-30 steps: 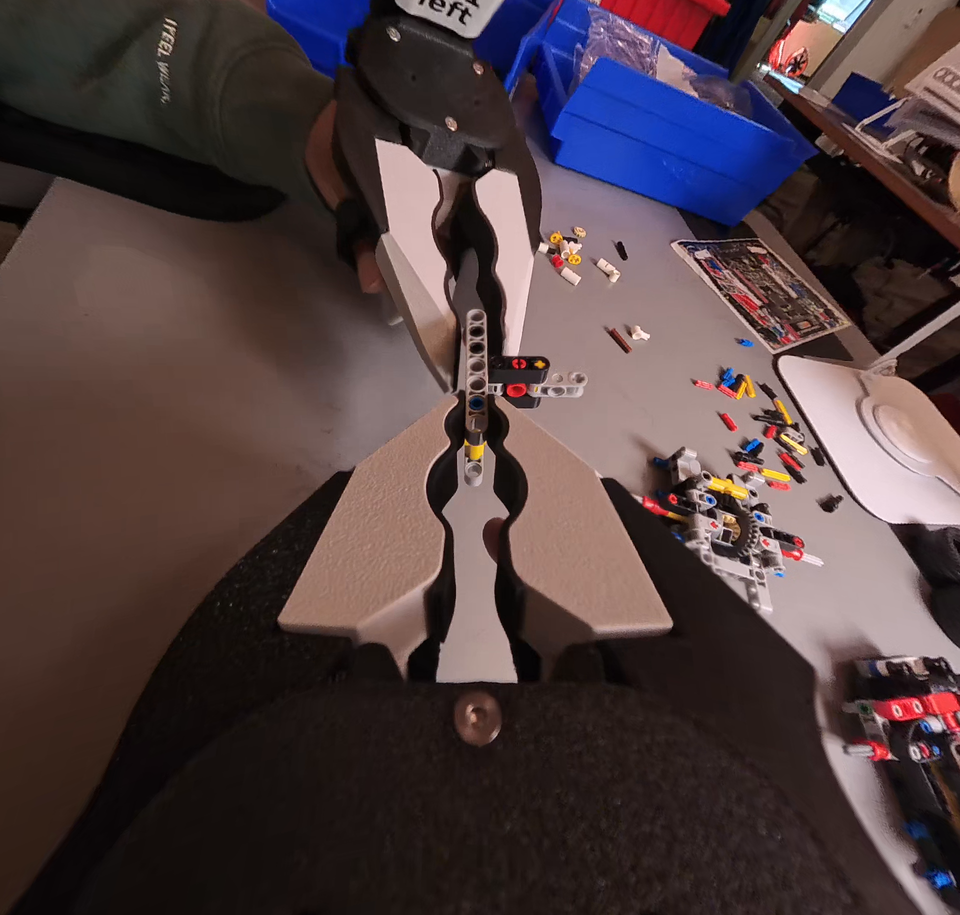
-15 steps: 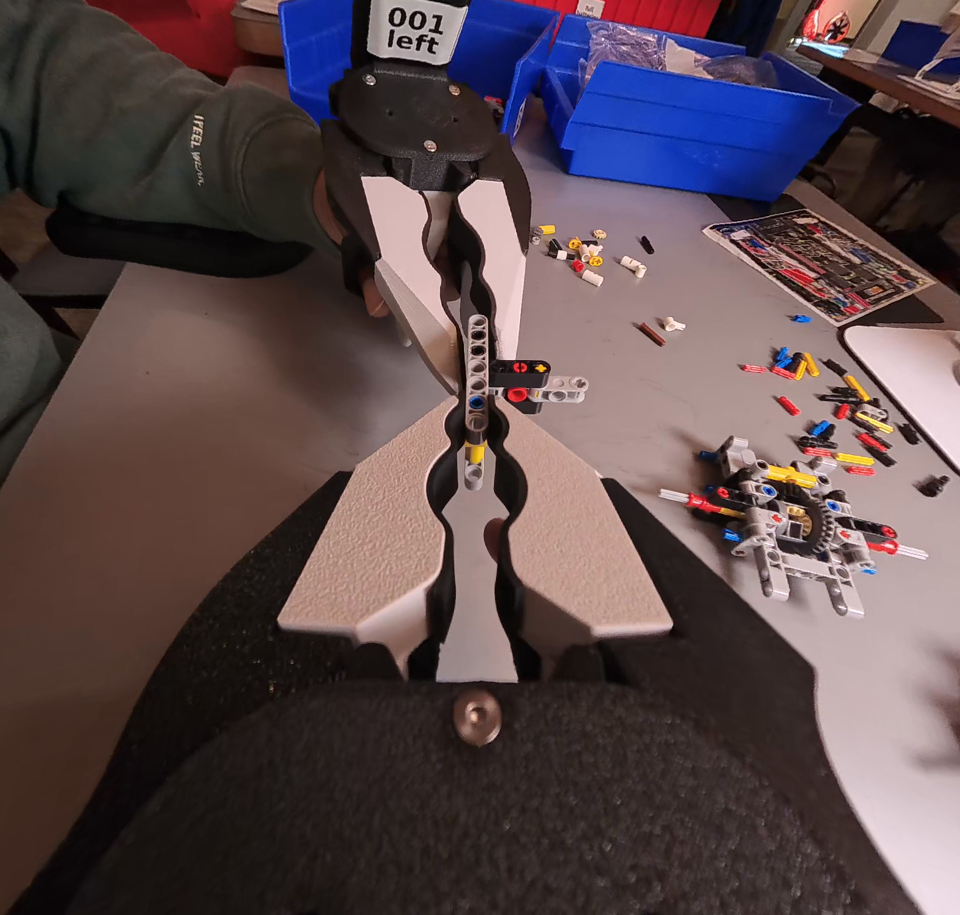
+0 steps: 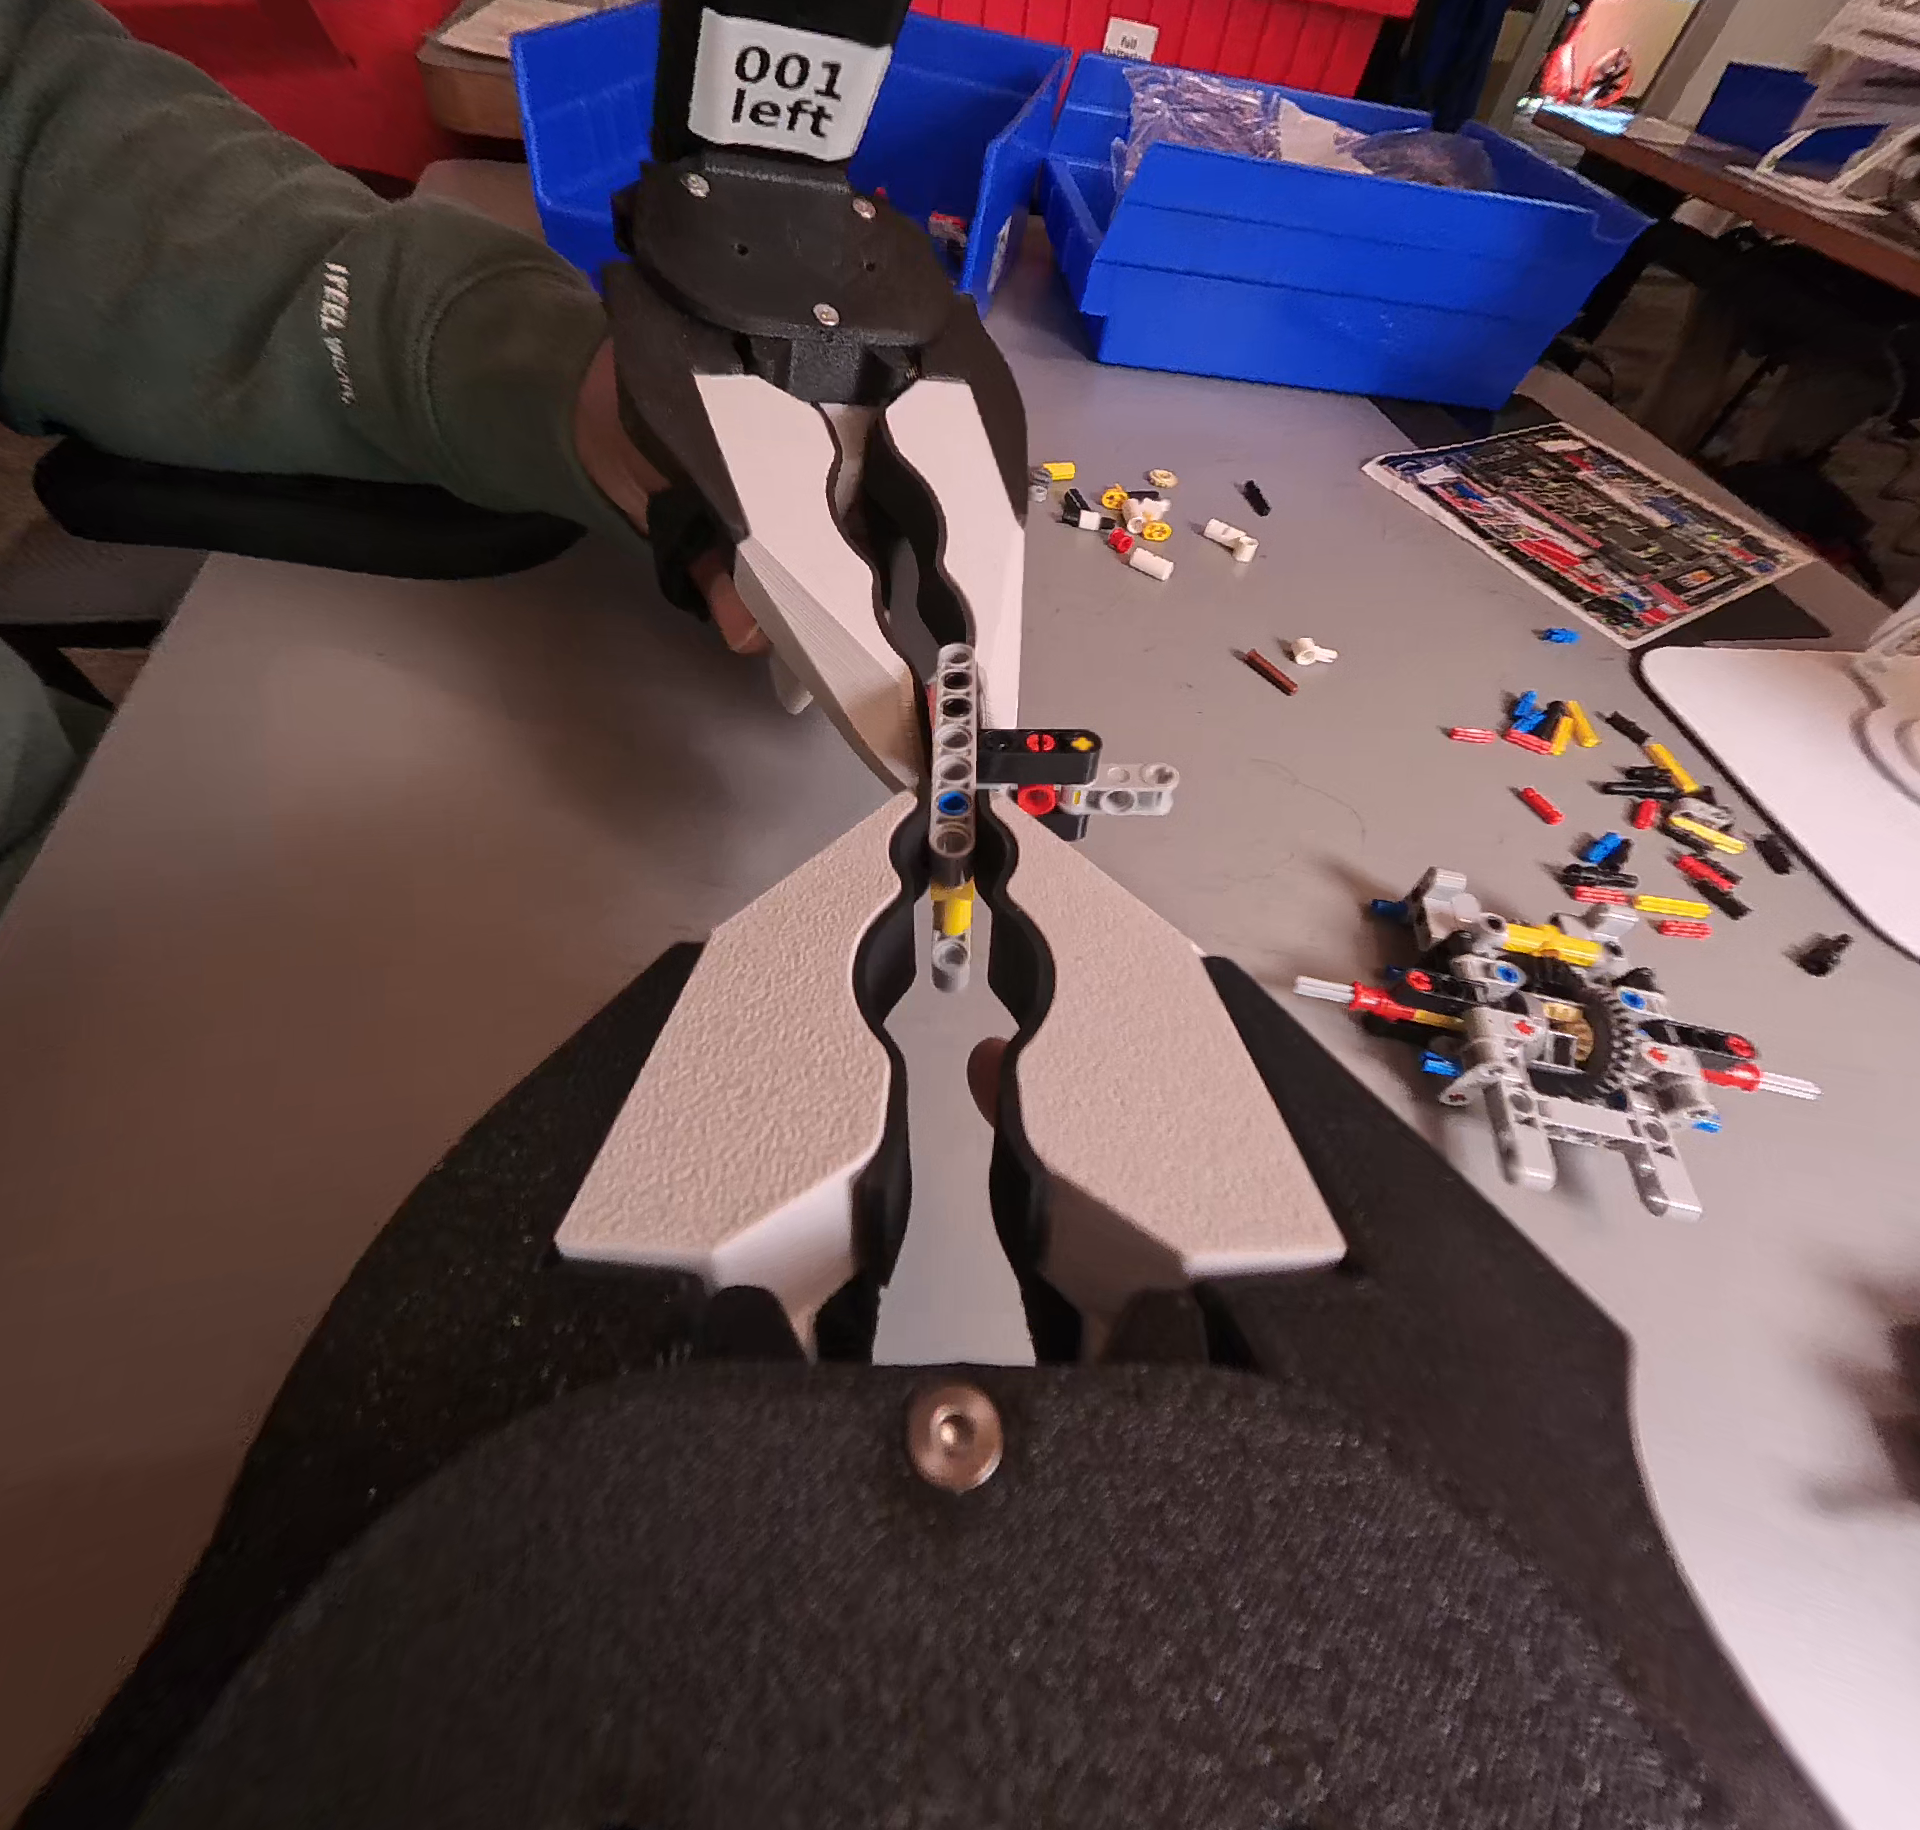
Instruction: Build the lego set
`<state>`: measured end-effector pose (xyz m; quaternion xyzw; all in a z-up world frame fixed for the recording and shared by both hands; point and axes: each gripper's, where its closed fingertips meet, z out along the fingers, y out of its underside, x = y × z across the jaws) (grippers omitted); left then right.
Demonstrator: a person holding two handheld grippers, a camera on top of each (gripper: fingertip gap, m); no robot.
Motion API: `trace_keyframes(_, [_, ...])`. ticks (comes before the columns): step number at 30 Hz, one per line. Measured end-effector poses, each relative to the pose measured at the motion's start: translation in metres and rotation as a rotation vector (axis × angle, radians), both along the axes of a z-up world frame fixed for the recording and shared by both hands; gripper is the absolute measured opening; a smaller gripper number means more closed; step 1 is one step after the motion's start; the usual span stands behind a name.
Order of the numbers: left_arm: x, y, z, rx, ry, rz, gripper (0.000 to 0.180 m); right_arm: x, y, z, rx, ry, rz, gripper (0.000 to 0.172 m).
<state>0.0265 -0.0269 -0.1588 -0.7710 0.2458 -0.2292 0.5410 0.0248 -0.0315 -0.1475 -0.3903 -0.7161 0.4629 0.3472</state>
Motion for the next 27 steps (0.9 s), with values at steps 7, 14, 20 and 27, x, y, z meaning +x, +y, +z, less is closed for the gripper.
trace_keyframes(7, [-0.022, 0.009, -0.018, -0.028, 0.159, 0.107, 0.021, -0.010, 0.027, -0.031, 0.570, -0.025, -0.163, 0.005])
trace_keyframes(14, [-0.018, 0.006, -0.040, -0.098, 0.274, 0.081, 0.020, -0.012, 0.015, -0.063, 0.732, -0.129, -0.126, 0.022])
trace_keyframes(20, [-0.020, 0.003, -0.052, -0.132, 0.367, 0.074, 0.019, -0.005, -0.012, -0.038, 0.312, -0.096, -0.012, 0.032])
trace_keyframes(27, [-0.028, 0.002, -0.059, -0.163, 0.413, 0.075, 0.015, -0.006, 0.037, -0.044, 0.277, -0.143, -0.115, 0.028])
